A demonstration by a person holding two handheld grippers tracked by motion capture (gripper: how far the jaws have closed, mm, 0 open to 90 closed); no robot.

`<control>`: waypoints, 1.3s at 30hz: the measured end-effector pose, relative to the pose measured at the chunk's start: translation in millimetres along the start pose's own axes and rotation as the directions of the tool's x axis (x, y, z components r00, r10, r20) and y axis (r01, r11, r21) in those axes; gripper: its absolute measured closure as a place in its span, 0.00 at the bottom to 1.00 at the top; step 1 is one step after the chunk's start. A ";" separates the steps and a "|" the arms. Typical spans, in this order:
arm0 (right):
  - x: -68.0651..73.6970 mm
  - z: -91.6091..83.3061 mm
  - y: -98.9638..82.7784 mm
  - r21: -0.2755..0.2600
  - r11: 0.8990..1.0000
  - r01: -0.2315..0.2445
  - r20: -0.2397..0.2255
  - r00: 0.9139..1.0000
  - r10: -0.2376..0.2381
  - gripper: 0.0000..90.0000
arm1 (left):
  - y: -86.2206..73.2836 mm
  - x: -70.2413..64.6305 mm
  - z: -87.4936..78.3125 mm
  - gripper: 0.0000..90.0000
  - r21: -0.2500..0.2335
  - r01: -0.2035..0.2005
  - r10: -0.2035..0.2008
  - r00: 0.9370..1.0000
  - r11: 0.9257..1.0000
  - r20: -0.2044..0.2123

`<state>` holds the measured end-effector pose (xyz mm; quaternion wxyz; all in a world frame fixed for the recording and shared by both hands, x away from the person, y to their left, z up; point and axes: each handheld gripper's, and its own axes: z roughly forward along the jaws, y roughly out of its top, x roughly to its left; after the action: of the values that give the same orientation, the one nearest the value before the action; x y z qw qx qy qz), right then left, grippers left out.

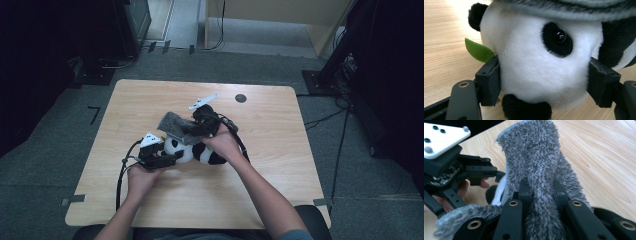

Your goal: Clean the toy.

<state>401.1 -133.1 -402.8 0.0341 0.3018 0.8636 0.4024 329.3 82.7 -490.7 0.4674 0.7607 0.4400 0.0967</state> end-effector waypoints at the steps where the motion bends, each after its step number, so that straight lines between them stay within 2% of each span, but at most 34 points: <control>1: 0.0 0.0 0.0 0.000 1.000 0.000 0.000 1.000 0.000 0.84 | 0.0 0.0 0.0 0.27 0.000 0.000 0.000 1.000 1.000 0.000; 4: -4.9 -7.7 -2.7 0.017 1.000 -0.015 0.014 1.000 0.014 0.84 | 0.1 0.0 0.1 0.27 0.001 0.002 -0.002 1.000 1.000 -0.001; 6: -10.2 -14.2 -7.2 0.013 1.000 -0.014 0.044 0.999 0.013 0.85 | 0.1 0.1 0.2 0.27 -0.001 0.004 -0.004 1.000 1.000 0.000; 11: -21.8 -28.7 -14.9 -0.005 0.999 -0.042 0.057 0.997 0.042 0.85 | 0.1 0.0 0.2 0.27 -0.002 0.005 -0.005 1.000 1.000 0.001; 13: -23.0 -31.9 -15.6 -0.008 0.999 -0.037 0.067 0.997 0.037 0.85 | 0.1 0.1 0.2 0.27 -0.002 0.006 -0.006 1.000 1.000 0.001; 17: -29.9 -48.7 -21.0 0.000 1.000 -0.014 0.118 0.993 0.014 0.84 | 0.0 0.6 0.3 0.27 -0.003 0.010 -0.010 1.000 1.000 0.003; 19: -32.2 -52.0 -22.9 -0.006 1.000 -0.022 0.119 0.993 0.023 0.84 | 0.0 0.5 0.2 0.27 -0.002 0.007 -0.007 1.000 1.000 0.003; 21: -40.0 -60.9 -28.6 -0.033 0.998 -0.053 0.102 0.993 0.057 0.84 | -0.6 0.8 0.1 0.28 -0.003 0.001 -0.001 1.000 1.000 0.006; 24: -41.8 -64.3 -29.4 -0.043 0.996 -0.078 0.091 0.993 0.082 0.84 | -0.7 0.5 0.2 0.28 -0.003 -0.004 0.004 1.000 1.000 0.003; 30: -31.8 -79.1 -24.2 -0.116 0.992 -0.055 0.093 0.993 0.066 0.83 | -0.9 1.2 0.1 0.28 -0.006 0.004 -0.004 1.000 1.000 0.007; 33: -20.9 -90.0 -25.4 -0.131 0.991 -0.032 0.123 0.991 0.048 0.83 | -1.2 1.0 0.1 0.27 -0.009 0.007 -0.007 1.000 1.000 0.009; 34: -17.0 -95.5 -30.1 -0.135 0.991 -0.005 0.140 0.990 0.024 0.82 | -1.2 1.1 0.1 0.28 -0.009 0.006 -0.006 1.000 1.000 0.009; 39: -15.3 -98.7 -53.1 -0.129 0.991 -0.019 0.131 0.991 0.036 0.79 | 0.3 1.0 -0.2 0.28 0.001 0.005 -0.005 1.000 1.000 0.007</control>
<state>357.5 -234.3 -377.1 0.1053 0.3372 0.8276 0.4363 330.0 83.5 -490.7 0.4689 0.7600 0.4403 0.0927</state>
